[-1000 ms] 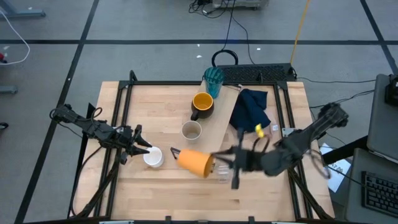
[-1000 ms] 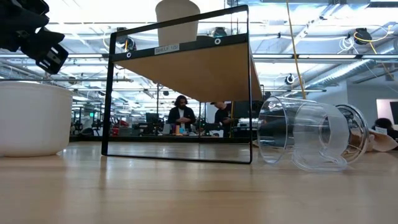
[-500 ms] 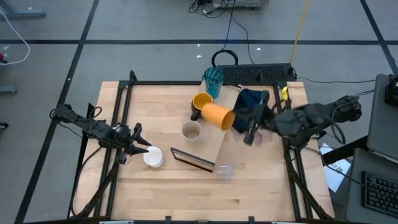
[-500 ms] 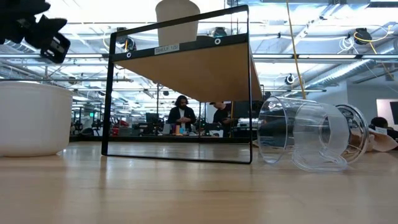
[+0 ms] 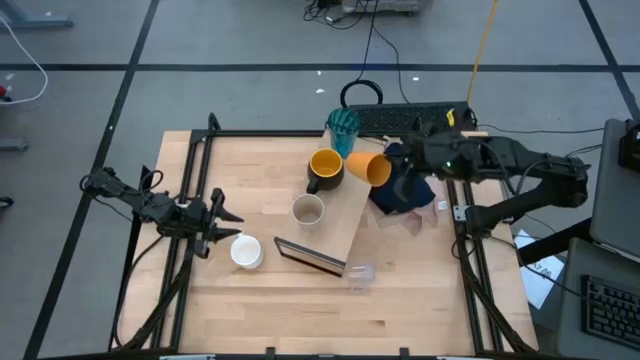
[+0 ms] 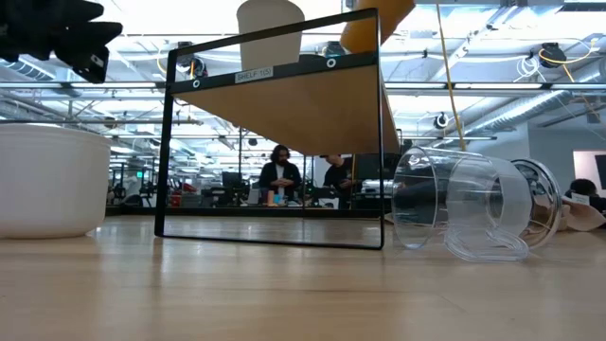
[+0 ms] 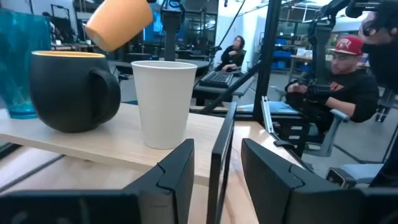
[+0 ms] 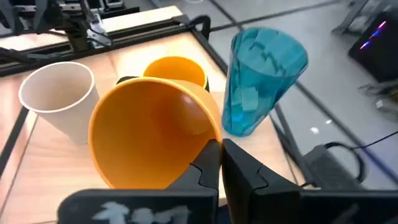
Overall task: Stack small to large cups/mugs on shelf
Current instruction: Put the yellow cup on the shelf
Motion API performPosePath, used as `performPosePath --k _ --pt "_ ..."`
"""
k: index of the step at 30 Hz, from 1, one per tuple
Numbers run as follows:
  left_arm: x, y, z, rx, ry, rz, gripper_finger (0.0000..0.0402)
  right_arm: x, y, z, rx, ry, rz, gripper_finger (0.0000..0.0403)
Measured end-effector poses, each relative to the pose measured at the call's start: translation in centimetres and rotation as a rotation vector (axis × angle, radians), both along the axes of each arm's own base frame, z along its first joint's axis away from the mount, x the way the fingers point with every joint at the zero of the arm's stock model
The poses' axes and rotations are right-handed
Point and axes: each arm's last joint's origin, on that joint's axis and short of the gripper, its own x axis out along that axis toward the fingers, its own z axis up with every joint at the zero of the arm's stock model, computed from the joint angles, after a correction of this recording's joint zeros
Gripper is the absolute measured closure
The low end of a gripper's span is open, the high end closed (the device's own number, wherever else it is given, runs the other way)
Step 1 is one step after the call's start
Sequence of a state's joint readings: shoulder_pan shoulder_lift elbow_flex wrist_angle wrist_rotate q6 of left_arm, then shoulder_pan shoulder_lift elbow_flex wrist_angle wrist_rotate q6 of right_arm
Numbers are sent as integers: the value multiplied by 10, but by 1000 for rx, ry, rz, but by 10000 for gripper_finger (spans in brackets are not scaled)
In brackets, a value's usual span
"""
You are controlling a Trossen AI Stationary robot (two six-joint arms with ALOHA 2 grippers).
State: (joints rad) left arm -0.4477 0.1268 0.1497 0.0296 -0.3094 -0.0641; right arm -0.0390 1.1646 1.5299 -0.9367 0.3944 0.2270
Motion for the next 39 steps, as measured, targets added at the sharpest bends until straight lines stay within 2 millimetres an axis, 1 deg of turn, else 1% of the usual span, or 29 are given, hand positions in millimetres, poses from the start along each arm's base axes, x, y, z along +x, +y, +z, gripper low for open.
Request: performPosePath --k 4,6,9,16,20,26,30,32,36,39 --pt "0 0 0 5 3 7 268 -2 -16 -1 53 3 -21 403" --pt "0 0 0 6 4 8 268 -5 -23 -4 73 31 -41 403" --pt "0 0 0 12 4 8 268 -9 -32 -6 92 63 -64 403" --pt "1 1 0 15 4 42 268 -15 -51 -8 141 70 -90 403" --pt "1 1 0 18 4 42 268 -11 -64 -15 189 103 -105 403" --pt "1 1 -1 30 3 43 268 3 -81 -26 266 177 -79 403" --pt "1 1 -1 33 3 44 268 12 -94 -21 284 225 -86 403" --pt "1 1 -1 34 3 44 268 17 -99 -14 274 228 -83 403" --pt "1 1 -1 34 3 44 268 20 -108 -6 279 271 -92 403" --pt "1 1 -1 33 4 50 268 20 -115 -4 289 311 -103 403"
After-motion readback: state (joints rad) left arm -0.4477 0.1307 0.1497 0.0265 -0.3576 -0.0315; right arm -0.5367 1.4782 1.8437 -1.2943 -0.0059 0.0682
